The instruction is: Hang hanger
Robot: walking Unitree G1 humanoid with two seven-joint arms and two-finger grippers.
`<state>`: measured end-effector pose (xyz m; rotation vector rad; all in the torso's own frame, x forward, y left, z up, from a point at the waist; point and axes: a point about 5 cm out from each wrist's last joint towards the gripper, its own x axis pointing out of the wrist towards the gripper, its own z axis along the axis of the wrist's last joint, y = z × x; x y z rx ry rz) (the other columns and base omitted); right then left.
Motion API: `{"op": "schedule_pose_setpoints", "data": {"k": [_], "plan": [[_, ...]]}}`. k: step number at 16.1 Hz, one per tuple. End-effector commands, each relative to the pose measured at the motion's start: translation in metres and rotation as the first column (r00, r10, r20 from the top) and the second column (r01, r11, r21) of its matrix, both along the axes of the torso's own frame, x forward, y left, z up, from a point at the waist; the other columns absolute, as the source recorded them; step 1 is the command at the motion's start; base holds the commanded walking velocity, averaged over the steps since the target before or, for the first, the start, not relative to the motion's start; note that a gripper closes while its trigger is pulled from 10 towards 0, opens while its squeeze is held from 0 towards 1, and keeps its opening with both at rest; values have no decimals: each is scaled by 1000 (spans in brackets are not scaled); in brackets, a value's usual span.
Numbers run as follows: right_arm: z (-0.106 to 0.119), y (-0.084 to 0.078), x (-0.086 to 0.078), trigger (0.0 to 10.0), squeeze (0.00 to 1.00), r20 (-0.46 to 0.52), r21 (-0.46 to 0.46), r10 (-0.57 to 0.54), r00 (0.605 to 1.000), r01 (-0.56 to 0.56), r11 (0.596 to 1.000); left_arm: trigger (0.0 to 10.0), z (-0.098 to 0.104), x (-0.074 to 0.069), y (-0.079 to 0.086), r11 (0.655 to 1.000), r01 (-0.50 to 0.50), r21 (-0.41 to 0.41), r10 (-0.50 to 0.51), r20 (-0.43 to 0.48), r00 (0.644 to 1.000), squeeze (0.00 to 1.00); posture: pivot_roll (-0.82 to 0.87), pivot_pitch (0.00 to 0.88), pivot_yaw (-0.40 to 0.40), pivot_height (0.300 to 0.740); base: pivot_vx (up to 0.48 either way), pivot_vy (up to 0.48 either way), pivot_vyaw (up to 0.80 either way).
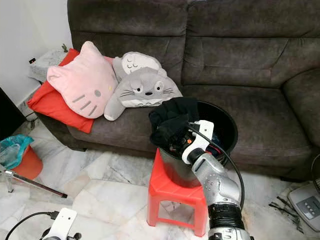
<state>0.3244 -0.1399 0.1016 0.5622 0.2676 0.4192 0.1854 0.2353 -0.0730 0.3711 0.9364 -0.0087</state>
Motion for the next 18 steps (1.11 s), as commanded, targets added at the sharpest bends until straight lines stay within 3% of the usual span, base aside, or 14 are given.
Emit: {"op": "schedule_pose_setpoints", "data": {"k": [1, 4, 11, 15, 18], "plan": [[-4, -4, 2, 10000, 0, -33, -1, -47, 998, 47, 999, 10000, 0, -2, 5, 1000, 6, 22, -6, -14, 1000, 0, -171, 0, 87, 732, 0, 0, 0], [-16, -20, 2, 10000, 0, -119, 3, -155, 981, 157, 988, 10000, 0, -2, 5, 1000, 9, 22, -9, -14, 1000, 0, -174, 0, 90, 732, 0, 0, 0], [-11, -19, 11, 10000, 0, -107, 55, -173, 979, 180, 982, 10000, 2, 0, 6, 998, 38, 41, -38, -8, 999, 0, -172, 0, 93, 732, 0, 0, 0], [4, -11, 22, 10000, 0, -56, 221, -121, 991, 131, 966, 10000, 2, 1, 5, 998, 48, 41, -48, -8, 999, 0, -162, 0, 91, 732, 0, 0, 0], [4, -5, 25, 10000, 0, -69, 262, -107, 992, 121, 957, 10000, 2, 1, 5, 998, 54, 42, -53, -8, 999, 0, -159, 0, 91, 732, 0, 0, 0]]}}
